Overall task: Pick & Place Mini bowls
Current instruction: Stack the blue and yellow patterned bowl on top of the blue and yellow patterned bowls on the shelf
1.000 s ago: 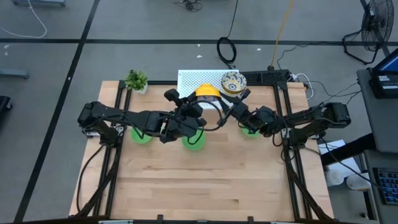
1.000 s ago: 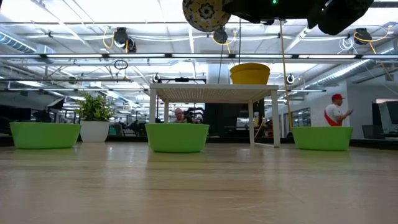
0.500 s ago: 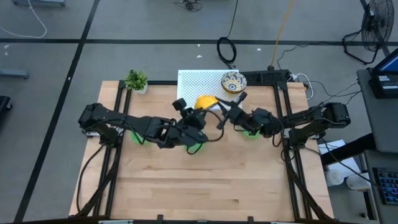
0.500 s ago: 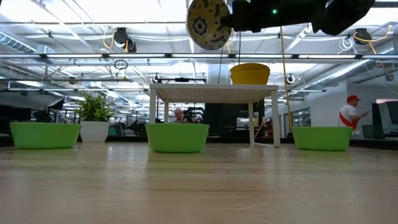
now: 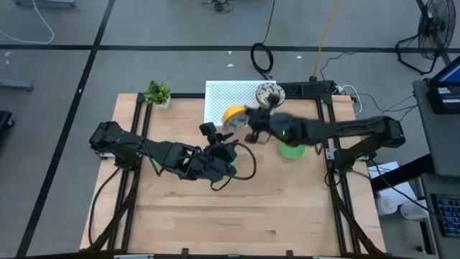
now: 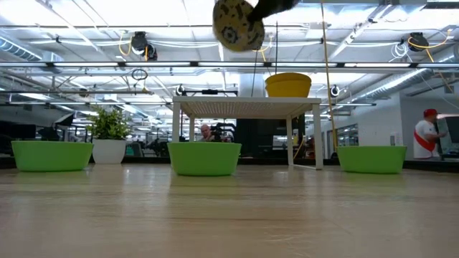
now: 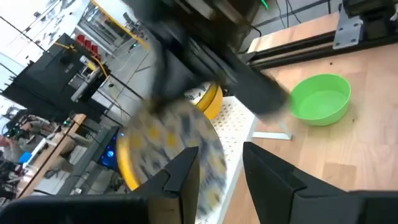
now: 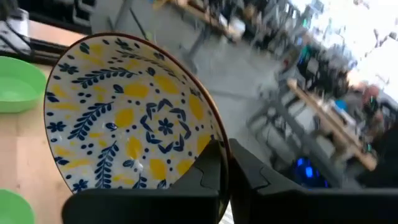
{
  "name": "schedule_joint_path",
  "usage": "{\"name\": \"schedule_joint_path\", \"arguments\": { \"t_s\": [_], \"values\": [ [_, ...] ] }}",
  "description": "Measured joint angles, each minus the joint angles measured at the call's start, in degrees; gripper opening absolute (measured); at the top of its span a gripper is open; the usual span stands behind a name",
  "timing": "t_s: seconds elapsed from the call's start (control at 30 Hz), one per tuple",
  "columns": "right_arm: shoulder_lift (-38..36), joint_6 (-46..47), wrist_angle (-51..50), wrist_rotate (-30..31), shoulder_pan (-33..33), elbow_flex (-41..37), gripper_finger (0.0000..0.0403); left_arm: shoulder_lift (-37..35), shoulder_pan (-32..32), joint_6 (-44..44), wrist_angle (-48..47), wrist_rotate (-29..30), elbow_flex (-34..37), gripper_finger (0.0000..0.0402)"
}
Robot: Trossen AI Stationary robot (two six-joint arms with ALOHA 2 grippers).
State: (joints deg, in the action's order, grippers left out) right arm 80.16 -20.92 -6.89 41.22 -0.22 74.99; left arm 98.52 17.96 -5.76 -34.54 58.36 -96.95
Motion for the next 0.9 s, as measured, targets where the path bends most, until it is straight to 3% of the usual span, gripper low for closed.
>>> {"name": "schedule_joint_path", "arguments": {
  "t_s": [0.27,0.5,0.63,0.9],
  "values": [
    [-0.11,11.23,-32.58,-10.79,-10.7,26.8,0.0001,0.0,0.87,0.24,-4.89,0.1,0.01,0.0129],
    [5.47,20.57,-50.35,-26.22,-26.74,43.96,0.0001,0.0,0.03,1.8,-7.83,0.1,0.04,0.0129],
    [9.8,23.32,-56.35,-38.23,-36.56,47.01,0.0001,0.0,-1.18,0.9,-8.74,0.11,0.04,0.0129],
    [17.77,24.06,-62.07,-51.78,-46.53,46.96,0.0,0.0,-4.81,3.77,-14.25,-0.17,0.04,0.0129]
  ]
}}
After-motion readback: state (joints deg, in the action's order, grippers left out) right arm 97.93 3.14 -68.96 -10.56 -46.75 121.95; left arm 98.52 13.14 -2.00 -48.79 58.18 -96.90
